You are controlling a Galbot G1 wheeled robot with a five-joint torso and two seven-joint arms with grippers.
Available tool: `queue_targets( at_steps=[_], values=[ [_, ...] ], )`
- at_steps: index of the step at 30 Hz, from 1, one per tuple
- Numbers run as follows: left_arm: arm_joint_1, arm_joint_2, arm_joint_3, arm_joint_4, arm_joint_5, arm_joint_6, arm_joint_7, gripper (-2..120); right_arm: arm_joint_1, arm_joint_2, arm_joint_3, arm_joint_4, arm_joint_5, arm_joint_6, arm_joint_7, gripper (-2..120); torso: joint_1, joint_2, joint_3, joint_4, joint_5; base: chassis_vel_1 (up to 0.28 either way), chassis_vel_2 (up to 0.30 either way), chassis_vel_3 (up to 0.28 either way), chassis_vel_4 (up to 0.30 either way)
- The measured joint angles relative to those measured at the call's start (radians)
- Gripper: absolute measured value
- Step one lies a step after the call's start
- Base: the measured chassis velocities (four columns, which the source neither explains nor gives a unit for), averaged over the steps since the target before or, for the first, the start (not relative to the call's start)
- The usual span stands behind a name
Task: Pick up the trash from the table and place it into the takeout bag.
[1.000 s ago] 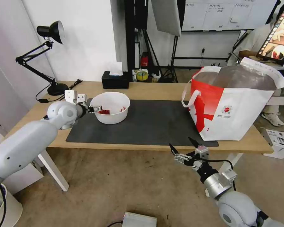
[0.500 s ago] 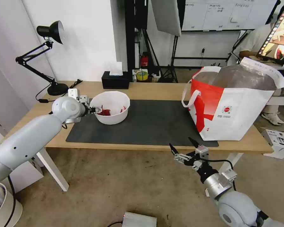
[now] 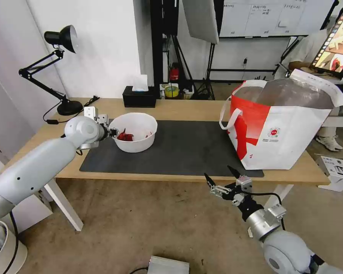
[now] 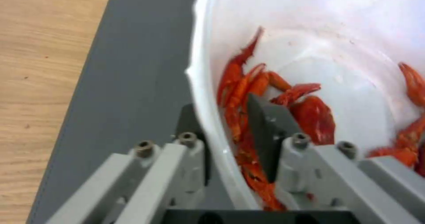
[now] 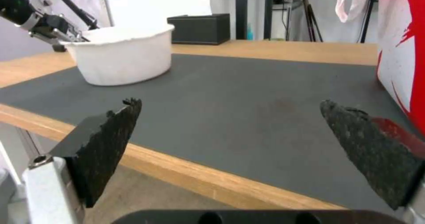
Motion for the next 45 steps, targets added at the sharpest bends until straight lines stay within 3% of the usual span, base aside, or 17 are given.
queue_targets(
  at_steps=[2, 6, 19, 32, 39, 42, 45],
  values=[
    [0.007, 0.004, -0.007, -0.012, -0.001, -0.017, 0.021, 9, 0.000, 0.000, 0.000, 0.000, 0.000, 0.000, 0.000, 100, 0.000, 0.000, 0.000, 0.0001, 0.0000, 0.000, 0.000, 0.000, 0.000],
    [0.011, 0.002, -0.032, -0.033, -0.008, -0.033, 0.039, 0, 0.000, 0.000, 0.000, 0.000, 0.000, 0.000, 0.000, 100, 0.000, 0.000, 0.000, 0.0000, 0.0000, 0.000, 0.000, 0.000, 0.000],
    [-0.044, -0.025, -0.070, -0.096, -0.052, -0.070, 0.008, 0, 0.000, 0.000, 0.000, 0.000, 0.000, 0.000, 0.000, 100, 0.000, 0.000, 0.000, 0.0001, 0.0000, 0.000, 0.000, 0.000, 0.000],
    [-0.184, -0.092, -0.082, -0.141, -0.081, -0.108, 0.002, 0, 0.000, 0.000, 0.000, 0.000, 0.000, 0.000, 0.000, 100, 0.000, 0.000, 0.000, 0.0000, 0.0003, 0.000, 0.000, 0.000, 0.000],
    [-0.273, -0.178, -0.070, -0.132, -0.117, -0.123, -0.018, 0, 0.000, 0.000, 0.000, 0.000, 0.000, 0.000, 0.000, 100, 0.000, 0.000, 0.000, 0.0000, 0.0002, 0.000, 0.000, 0.000, 0.000],
    [-0.344, -0.267, -0.046, -0.097, -0.180, -0.149, -0.017, 0, 0.000, 0.000, 0.000, 0.000, 0.000, 0.000, 0.000, 100, 0.000, 0.000, 0.000, -0.0003, 0.0005, 0.000, 0.000, 0.000, 0.000],
    [-0.377, -0.314, -0.025, -0.067, -0.189, -0.158, -0.017, 0, 0.000, 0.000, 0.000, 0.000, 0.000, 0.000, 0.000, 100, 0.000, 0.000, 0.000, -0.0002, 0.0006, 0.000, 0.000, 0.000, 0.000]
  ],
)
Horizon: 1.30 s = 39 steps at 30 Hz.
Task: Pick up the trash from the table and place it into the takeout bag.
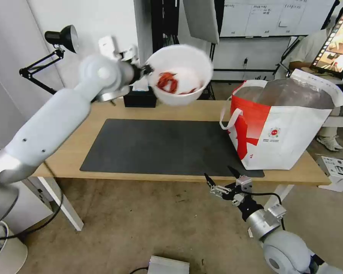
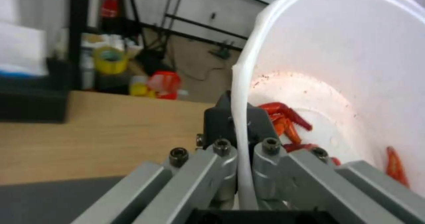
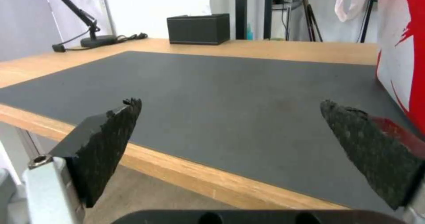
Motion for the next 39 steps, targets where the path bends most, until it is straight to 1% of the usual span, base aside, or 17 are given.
queue_targets(
  at_steps=[1, 2, 3, 5, 6, 9, 10, 11, 12, 13, 15, 17, 18, 21, 30, 38, 39],
  values=[
    [-0.016, -0.033, 0.012, 0.023, -0.002, -0.005, 0.000, 0, 0.000, 0.000, 0.000, 0.000, 0.000, 0.000, 0.000, 100, 0.000, 0.000, 0.000, 0.0000, -0.0001, 0.000, 0.000, 0.000, 0.000],
    [-0.016, -0.033, 0.012, 0.023, -0.002, -0.005, 0.000, 0, 0.000, 0.000, 0.000, 0.000, 0.000, 0.000, 0.000, 100, 0.000, 0.000, 0.000, 0.0000, -0.0001, 0.000, 0.000, 0.000, 0.000],
    [-0.024, -0.049, 0.018, 0.037, -0.002, -0.007, -0.001, 0, 0.000, 0.000, 0.000, 0.000, 0.000, 0.000, 0.000, 100, 0.000, 0.000, 0.000, 0.0000, -0.0003, 0.000, 0.000, 0.000, 0.000],
    [-0.047, -0.100, 0.040, 0.083, 0.004, -0.022, -0.004, 0, 0.000, 0.000, 0.000, 0.000, 0.000, 0.000, 0.000, 100, 0.000, 0.000, 0.000, 0.0000, -0.0001, 0.000, 0.000, 0.000, 0.000],
    [-0.047, -0.100, 0.040, 0.083, 0.004, -0.022, -0.004, 0, 0.000, 0.000, 0.000, 0.000, 0.000, 0.000, 0.000, 100, 0.000, 0.000, 0.000, 0.0000, -0.0001, 0.000, 0.000, 0.000, 0.000],
    [-0.062, -0.148, 0.055, 0.136, 0.008, -0.035, -0.017, 0, 0.000, 0.000, 0.000, 0.000, 0.000, 0.000, 0.000, 100, 0.000, 0.000, 0.000, 0.0000, -0.0002, 0.000, 0.000, 0.000, 0.000],
    [-0.062, -0.148, 0.055, 0.136, 0.008, -0.035, -0.017, 0, 0.000, 0.000, 0.000, 0.000, 0.000, 0.000, 0.000, 100, 0.000, 0.000, 0.000, 0.0000, -0.0002, 0.000, 0.000, 0.000, 0.000],
    [-0.066, -0.174, 0.056, 0.170, 0.008, -0.043, -0.030, 0, 0.000, 0.000, 0.000, 0.000, 0.000, 0.000, 0.000, 100, 0.000, 0.000, 0.000, 0.0001, -0.0003, 0.000, 0.000, 0.000, 0.000],
    [-0.071, -0.210, 0.056, 0.221, 0.007, -0.060, -0.052, 0, 0.000, 0.000, 0.000, 0.000, 0.000, 0.000, 0.000, 100, 0.000, 0.000, 0.000, 0.0000, -0.0003, 0.000, 0.000, 0.000, 0.000],
    [-0.072, -0.229, 0.057, 0.248, 0.007, -0.072, -0.064, 0, 0.000, 0.000, 0.000, 0.000, 0.000, 0.000, 0.000, 100, 0.000, 0.000, 0.000, 0.0000, -0.0003, 0.000, 0.000, 0.000, 0.000],
    [-0.072, -0.234, 0.058, 0.255, 0.007, -0.075, -0.067, 0, 0.000, 0.000, 0.000, 0.000, 0.000, 0.000, 0.000, 100, 0.000, 0.000, 0.000, 0.0000, -0.0003, 0.000, 0.000, 0.000, 0.000],
    [-0.072, -0.270, 0.063, 0.283, 0.022, -0.113, -0.096, 0, 0.000, 0.000, 0.000, 0.000, 0.000, 0.000, 0.000, 100, 0.000, 0.000, 0.000, 0.0002, -0.0003, 0.000, 0.000, 0.000, 0.000],
    [-0.072, -0.270, 0.063, 0.283, 0.022, -0.113, -0.096, 0, 0.000, 0.000, 0.000, 0.000, 0.000, 0.000, 0.000, 100, 0.000, 0.000, 0.000, 0.0002, -0.0003, 0.000, 0.000, 0.000, 0.000],
    [-0.069, -0.315, 0.058, 0.303, 0.039, -0.162, -0.152, 0, 0.000, 0.000, 0.000, 0.000, 0.000, 0.000, 0.000, 100, 0.000, 0.000, 0.000, 0.0000, -0.0004, 0.000, 0.000, 0.000, 0.000],
    [-0.072, -0.365, 0.047, 0.299, 0.041, -0.187, -0.162, 0, 0.000, 0.000, 0.000, 0.000, 0.000, 0.000, 0.000, 100, 0.000, 0.000, 0.000, 0.0002, -0.0004, 0.000, 0.000, 0.000, 0.000],
    [-0.080, -0.419, 0.046, 0.331, 0.058, -0.197, -0.161, 0, 0.000, 0.000, 0.000, 0.000, 0.000, 0.000, 0.000, 100, 0.000, 0.000, 0.000, 0.0002, -0.0004, 0.000, 0.000, 0.000, 0.000],
    [-0.081, -0.435, 0.046, 0.341, 0.068, -0.204, -0.165, 0, 0.000, 0.000, 0.000, 0.000, 0.000, 0.000, 0.000, 100, 0.000, 0.000, 0.000, 0.0002, -0.0004, 0.000, 0.000, 0.000, 0.000]
  ],
)
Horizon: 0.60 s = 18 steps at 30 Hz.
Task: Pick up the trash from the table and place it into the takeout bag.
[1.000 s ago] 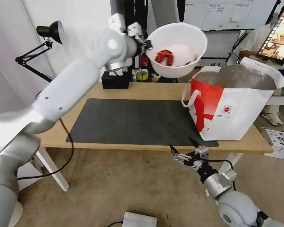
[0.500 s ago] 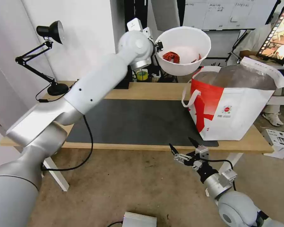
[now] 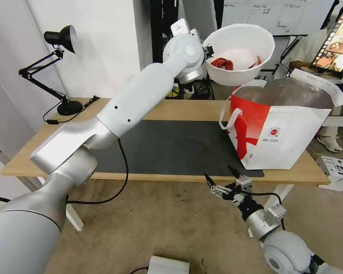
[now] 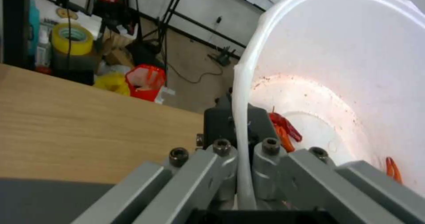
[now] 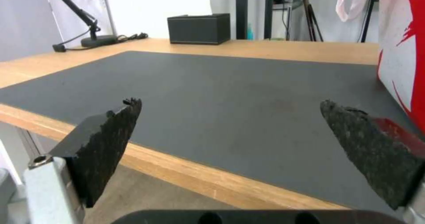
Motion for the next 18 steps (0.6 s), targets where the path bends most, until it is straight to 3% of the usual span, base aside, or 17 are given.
queue_targets(
  at_steps=[6, 11, 18],
  values=[
    [0.001, -0.074, 0.012, 0.043, 0.064, -0.076, 0.014, 0, 0.000, 0.000, 0.000, 0.000, 0.000, 0.000, 0.000, 100, 0.000, 0.000, 0.000, -0.0001, 0.0001, 0.000, 0.000, 0.000, 0.000],
    [0.002, -0.089, 0.038, 0.045, 0.091, -0.113, 0.041, 0, 0.000, 0.000, 0.000, 0.000, 0.000, 0.000, 0.000, 100, 0.000, 0.000, 0.000, -0.0002, 0.0001, 0.000, 0.000, 0.000, 0.000],
    [0.029, -0.088, 0.112, 0.028, 0.220, -0.161, 0.162, 0, 0.000, 0.000, 0.000, 0.000, 0.000, 0.000, 0.000, 100, 0.000, 0.000, 0.000, 0.0000, 0.0000, 0.000, 0.000, 0.000, 0.000]
  ],
)
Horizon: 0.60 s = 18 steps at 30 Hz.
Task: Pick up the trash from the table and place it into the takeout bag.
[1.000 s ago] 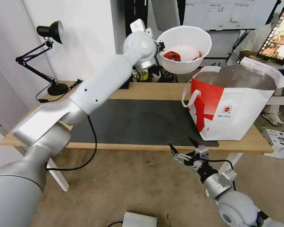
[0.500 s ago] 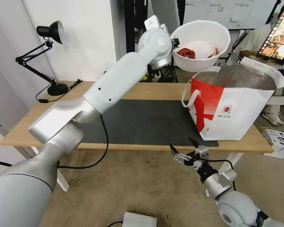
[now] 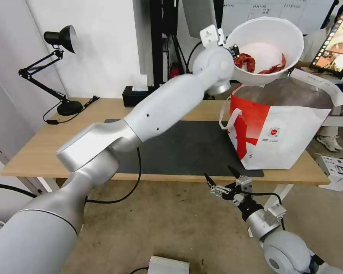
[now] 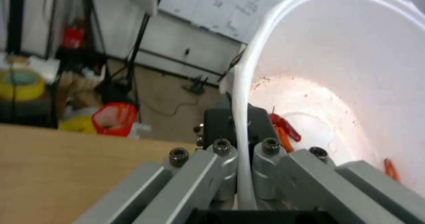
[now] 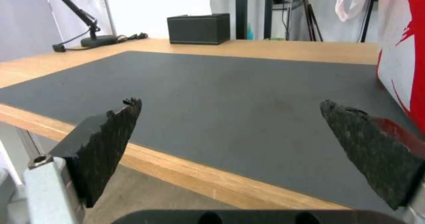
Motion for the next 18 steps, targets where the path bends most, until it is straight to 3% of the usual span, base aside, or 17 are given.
queue_targets(
  at_steps=[4, 9, 18],
  values=[
    [0.011, 0.005, 0.046, -0.005, 0.111, -0.021, 0.055, 0, 0.000, 0.000, 0.000, 0.000, 0.000, 0.000, 0.000, 100, 0.000, 0.000, 0.000, -0.0001, 0.0000, 0.000, 0.000, 0.000, 0.000],
    [0.012, 0.002, 0.090, 0.012, 0.209, -0.035, 0.073, 0, 0.000, 0.000, 0.000, 0.000, 0.000, 0.000, 0.000, 100, 0.000, 0.000, 0.000, -0.0001, -0.0001, 0.000, 0.000, 0.000, 0.000],
    [0.015, 0.003, 0.118, 0.038, 0.254, -0.020, 0.054, 0, 0.000, 0.000, 0.000, 0.000, 0.000, 0.000, 0.000, 100, 0.000, 0.000, 0.000, 0.0000, -0.0001, 0.000, 0.000, 0.000, 0.000]
  ],
)
